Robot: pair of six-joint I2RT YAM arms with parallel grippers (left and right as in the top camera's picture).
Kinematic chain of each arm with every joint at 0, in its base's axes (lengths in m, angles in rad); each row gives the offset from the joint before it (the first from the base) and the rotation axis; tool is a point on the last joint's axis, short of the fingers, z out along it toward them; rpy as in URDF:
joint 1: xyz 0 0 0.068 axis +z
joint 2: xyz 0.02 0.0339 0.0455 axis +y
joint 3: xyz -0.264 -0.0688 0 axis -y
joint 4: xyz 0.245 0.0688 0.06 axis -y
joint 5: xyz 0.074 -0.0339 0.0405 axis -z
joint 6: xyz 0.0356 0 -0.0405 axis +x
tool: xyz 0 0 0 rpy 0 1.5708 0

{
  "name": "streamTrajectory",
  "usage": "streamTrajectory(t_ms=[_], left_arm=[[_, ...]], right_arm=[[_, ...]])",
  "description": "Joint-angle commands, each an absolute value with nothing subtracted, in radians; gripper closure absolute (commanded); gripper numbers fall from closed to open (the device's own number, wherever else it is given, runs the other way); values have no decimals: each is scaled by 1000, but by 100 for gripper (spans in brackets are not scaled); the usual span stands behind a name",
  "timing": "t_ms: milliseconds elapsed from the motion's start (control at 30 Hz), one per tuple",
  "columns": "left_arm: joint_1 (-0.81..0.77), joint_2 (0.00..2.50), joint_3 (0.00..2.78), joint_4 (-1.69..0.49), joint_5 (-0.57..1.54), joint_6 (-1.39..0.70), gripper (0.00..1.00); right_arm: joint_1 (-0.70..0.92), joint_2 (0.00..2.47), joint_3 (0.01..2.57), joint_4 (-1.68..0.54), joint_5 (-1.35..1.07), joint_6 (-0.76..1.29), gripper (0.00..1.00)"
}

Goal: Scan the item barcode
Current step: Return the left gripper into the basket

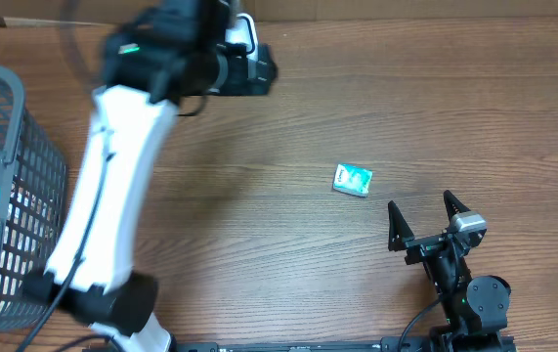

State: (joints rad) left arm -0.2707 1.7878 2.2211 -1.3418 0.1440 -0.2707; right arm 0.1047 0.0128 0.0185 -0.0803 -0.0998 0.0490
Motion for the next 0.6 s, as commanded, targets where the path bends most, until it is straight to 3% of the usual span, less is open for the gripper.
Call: streamTrajectory(t_ms=[0, 333, 567], left_arm=[[-170, 1732, 2260, -1399, 115, -171, 1], [347, 1634, 2268, -1493, 96, -252, 0], [587, 1643, 2267, -1489, 93, -323, 0]], right_arm=[[101, 3, 8, -76, -99, 51, 0], [101, 3, 8, -76, -99, 51, 0], [101, 3, 8, -76, -99, 51, 0]])
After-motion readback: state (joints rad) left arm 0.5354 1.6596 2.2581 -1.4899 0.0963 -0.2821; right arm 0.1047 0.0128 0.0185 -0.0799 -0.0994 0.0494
